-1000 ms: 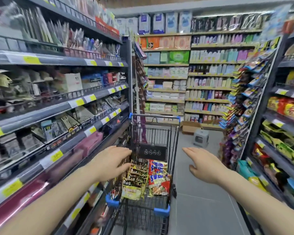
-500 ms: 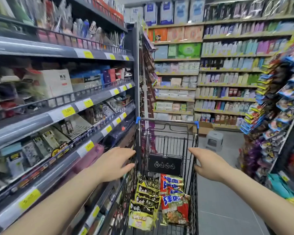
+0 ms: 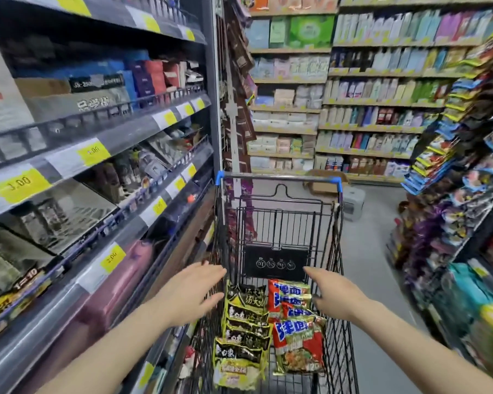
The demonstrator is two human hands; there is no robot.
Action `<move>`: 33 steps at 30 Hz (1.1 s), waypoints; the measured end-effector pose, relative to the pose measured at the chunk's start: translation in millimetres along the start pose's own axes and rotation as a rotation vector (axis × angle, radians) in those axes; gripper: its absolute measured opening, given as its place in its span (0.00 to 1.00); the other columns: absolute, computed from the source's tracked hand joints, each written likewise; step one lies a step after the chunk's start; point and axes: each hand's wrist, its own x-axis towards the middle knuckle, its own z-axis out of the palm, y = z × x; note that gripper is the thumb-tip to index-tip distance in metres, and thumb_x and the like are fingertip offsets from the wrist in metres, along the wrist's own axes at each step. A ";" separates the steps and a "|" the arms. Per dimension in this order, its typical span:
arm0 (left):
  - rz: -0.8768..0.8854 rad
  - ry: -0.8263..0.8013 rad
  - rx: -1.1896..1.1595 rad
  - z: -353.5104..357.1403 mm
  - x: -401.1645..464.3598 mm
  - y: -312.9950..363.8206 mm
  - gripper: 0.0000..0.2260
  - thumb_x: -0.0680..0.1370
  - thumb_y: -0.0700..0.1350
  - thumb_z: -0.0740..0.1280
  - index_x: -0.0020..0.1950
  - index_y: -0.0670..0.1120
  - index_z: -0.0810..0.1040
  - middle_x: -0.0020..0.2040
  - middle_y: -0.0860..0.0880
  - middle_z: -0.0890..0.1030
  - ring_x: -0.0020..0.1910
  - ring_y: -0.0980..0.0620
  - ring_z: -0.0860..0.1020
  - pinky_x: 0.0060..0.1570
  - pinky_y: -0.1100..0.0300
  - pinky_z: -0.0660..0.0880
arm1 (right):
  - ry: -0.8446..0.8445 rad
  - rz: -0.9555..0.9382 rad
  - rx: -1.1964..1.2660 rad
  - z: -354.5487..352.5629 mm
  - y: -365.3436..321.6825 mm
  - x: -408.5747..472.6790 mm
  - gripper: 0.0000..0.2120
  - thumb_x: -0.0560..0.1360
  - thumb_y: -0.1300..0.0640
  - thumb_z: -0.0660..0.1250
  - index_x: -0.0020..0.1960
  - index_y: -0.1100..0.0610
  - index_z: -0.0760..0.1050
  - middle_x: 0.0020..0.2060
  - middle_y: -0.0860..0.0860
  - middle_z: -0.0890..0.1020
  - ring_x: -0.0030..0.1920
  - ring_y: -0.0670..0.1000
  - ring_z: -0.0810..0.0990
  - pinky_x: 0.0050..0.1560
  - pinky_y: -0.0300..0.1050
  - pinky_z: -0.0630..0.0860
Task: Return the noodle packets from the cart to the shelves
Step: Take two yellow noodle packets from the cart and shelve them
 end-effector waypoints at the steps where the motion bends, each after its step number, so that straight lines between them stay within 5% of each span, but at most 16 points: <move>1: 0.013 -0.006 -0.003 13.3 5.2 -5.4 0.43 0.68 0.69 0.33 0.76 0.49 0.57 0.75 0.51 0.61 0.74 0.54 0.59 0.70 0.62 0.42 | -0.017 0.010 0.007 10.6 -0.6 8.4 0.33 0.76 0.60 0.62 0.77 0.54 0.53 0.75 0.49 0.61 0.74 0.51 0.62 0.72 0.46 0.62; 7: 0.019 -0.070 -0.060 100.0 23.7 -22.3 0.45 0.66 0.68 0.29 0.76 0.49 0.55 0.76 0.53 0.57 0.75 0.55 0.56 0.72 0.57 0.41 | -0.150 0.067 0.094 100.5 5.4 50.1 0.35 0.73 0.66 0.62 0.76 0.54 0.54 0.73 0.51 0.66 0.70 0.53 0.68 0.69 0.46 0.68; 11: 0.038 -0.196 -0.034 161.1 23.4 -33.5 0.28 0.80 0.57 0.41 0.62 0.50 0.77 0.59 0.54 0.81 0.57 0.59 0.78 0.63 0.52 0.64 | -0.248 0.139 0.173 190.7 17.4 72.1 0.36 0.73 0.67 0.61 0.77 0.52 0.51 0.72 0.52 0.67 0.67 0.54 0.72 0.67 0.46 0.70; 13: 0.019 -0.263 -0.061 197.3 20.6 -40.0 0.26 0.80 0.55 0.43 0.59 0.52 0.79 0.54 0.57 0.83 0.53 0.61 0.80 0.61 0.55 0.70 | -0.336 0.193 0.234 232.9 20.3 79.6 0.35 0.73 0.68 0.60 0.76 0.54 0.53 0.69 0.54 0.70 0.65 0.55 0.73 0.65 0.47 0.71; 19: -0.011 -0.321 -0.036 262.0 10.8 -44.2 0.27 0.80 0.55 0.42 0.60 0.53 0.79 0.57 0.60 0.81 0.57 0.61 0.78 0.68 0.54 0.51 | -0.509 0.294 0.399 331.3 19.1 105.7 0.35 0.70 0.60 0.58 0.75 0.58 0.50 0.66 0.58 0.71 0.59 0.53 0.73 0.61 0.42 0.71; 23: -0.014 -0.294 -0.093 273.6 4.5 -45.4 0.25 0.81 0.55 0.42 0.63 0.53 0.76 0.59 0.59 0.80 0.61 0.59 0.76 0.65 0.52 0.56 | -0.430 0.319 0.647 354.0 -0.3 118.7 0.29 0.77 0.62 0.60 0.73 0.60 0.49 0.67 0.53 0.68 0.60 0.47 0.68 0.51 0.25 0.62; 26: -0.010 -0.248 -0.092 279.4 3.9 -47.3 0.25 0.81 0.55 0.42 0.64 0.53 0.75 0.60 0.58 0.79 0.61 0.59 0.76 0.65 0.52 0.57 | -0.405 0.338 0.808 371.6 -8.3 129.5 0.28 0.76 0.68 0.61 0.66 0.53 0.47 0.59 0.47 0.65 0.57 0.47 0.67 0.40 0.15 0.64; 29: 0.003 -0.225 -0.094 282.0 2.2 -48.2 0.25 0.81 0.54 0.42 0.64 0.52 0.75 0.60 0.58 0.79 0.61 0.58 0.76 0.70 0.49 0.60 | -0.389 0.395 0.896 401.4 -8.7 138.7 0.41 0.70 0.66 0.67 0.75 0.55 0.46 0.58 0.50 0.75 0.55 0.50 0.77 0.55 0.36 0.76; 33: 0.025 -0.144 -0.077 281.8 2.7 -49.4 0.25 0.80 0.53 0.41 0.63 0.52 0.76 0.56 0.59 0.81 0.58 0.59 0.77 0.66 0.42 0.64 | -0.334 0.465 1.036 405.3 -19.2 143.4 0.37 0.68 0.73 0.66 0.72 0.58 0.54 0.54 0.51 0.76 0.58 0.52 0.75 0.63 0.46 0.72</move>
